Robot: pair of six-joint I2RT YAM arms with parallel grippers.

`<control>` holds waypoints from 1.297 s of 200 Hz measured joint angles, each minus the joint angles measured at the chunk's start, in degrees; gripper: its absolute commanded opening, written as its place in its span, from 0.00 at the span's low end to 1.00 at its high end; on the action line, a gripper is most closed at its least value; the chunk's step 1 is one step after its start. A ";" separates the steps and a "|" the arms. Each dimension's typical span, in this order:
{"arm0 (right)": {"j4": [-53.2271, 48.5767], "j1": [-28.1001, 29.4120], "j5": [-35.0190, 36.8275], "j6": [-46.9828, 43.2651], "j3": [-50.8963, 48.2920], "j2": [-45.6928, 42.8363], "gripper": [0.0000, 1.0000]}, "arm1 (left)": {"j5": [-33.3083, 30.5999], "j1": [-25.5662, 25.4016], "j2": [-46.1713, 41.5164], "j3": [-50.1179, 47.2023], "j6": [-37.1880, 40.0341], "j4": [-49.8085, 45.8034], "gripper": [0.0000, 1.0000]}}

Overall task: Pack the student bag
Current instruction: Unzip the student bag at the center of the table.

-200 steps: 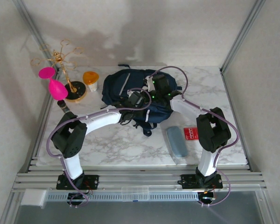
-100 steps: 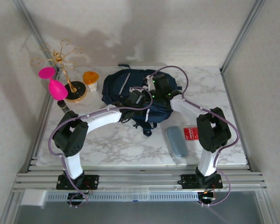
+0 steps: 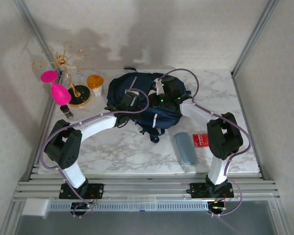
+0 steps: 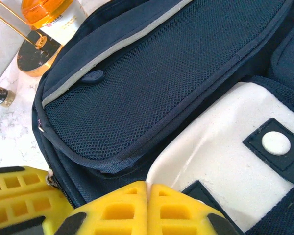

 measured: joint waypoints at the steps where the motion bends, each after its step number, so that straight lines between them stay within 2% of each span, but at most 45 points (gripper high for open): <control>1: 0.00 0.00 0.00 0.00 0.00 0.00 0.00 | 0.20 0.11 -0.07 -0.11 0.02 0.13 0.00; 27: -0.07 0.04 -0.31 0.24 0.00 -0.07 0.00 | 2.67 1.57 -0.61 -1.16 1.03 0.90 0.00; 56: -1.29 0.42 -0.11 1.55 -0.22 -0.90 0.37 | 4.24 1.95 -0.61 -1.22 0.98 1.05 0.00; 78: -1.36 1.31 -0.17 4.11 -3.10 -5.88 0.49 | 4.76 2.14 -0.61 -1.22 0.55 0.70 0.00; 111: 2.05 6.60 -0.37 11.28 -10.51 -12.94 0.47 | 4.76 2.14 -0.61 -1.20 -0.24 0.52 0.00; 127: 5.27 8.76 -1.44 15.54 -15.58 -13.03 0.45 | 4.76 2.14 -0.61 -1.20 -0.46 0.50 0.00; 145: 5.99 8.59 -1.51 18.88 -19.06 -10.99 0.43 | 4.76 2.14 -0.61 -1.20 -0.52 0.44 0.00; 173: 6.78 3.93 -0.46 20.72 -20.17 -8.26 0.40 | 4.76 2.12 -0.63 -1.40 -1.07 0.22 0.00; 203: 5.68 -2.78 -0.68 17.75 -17.33 -6.60 0.39 | 6.29 0.90 -0.92 -2.58 -2.49 0.81 0.00; 239: 0.72 -10.08 0.57 10.88 -9.99 -3.02 0.43 | 6.21 -2.27 0.15 0.61 -5.27 -0.76 0.00; 259: 0.98 -12.66 1.68 10.75 -8.15 -2.75 0.50 | 5.62 -2.38 1.33 2.67 -6.73 -1.73 0.00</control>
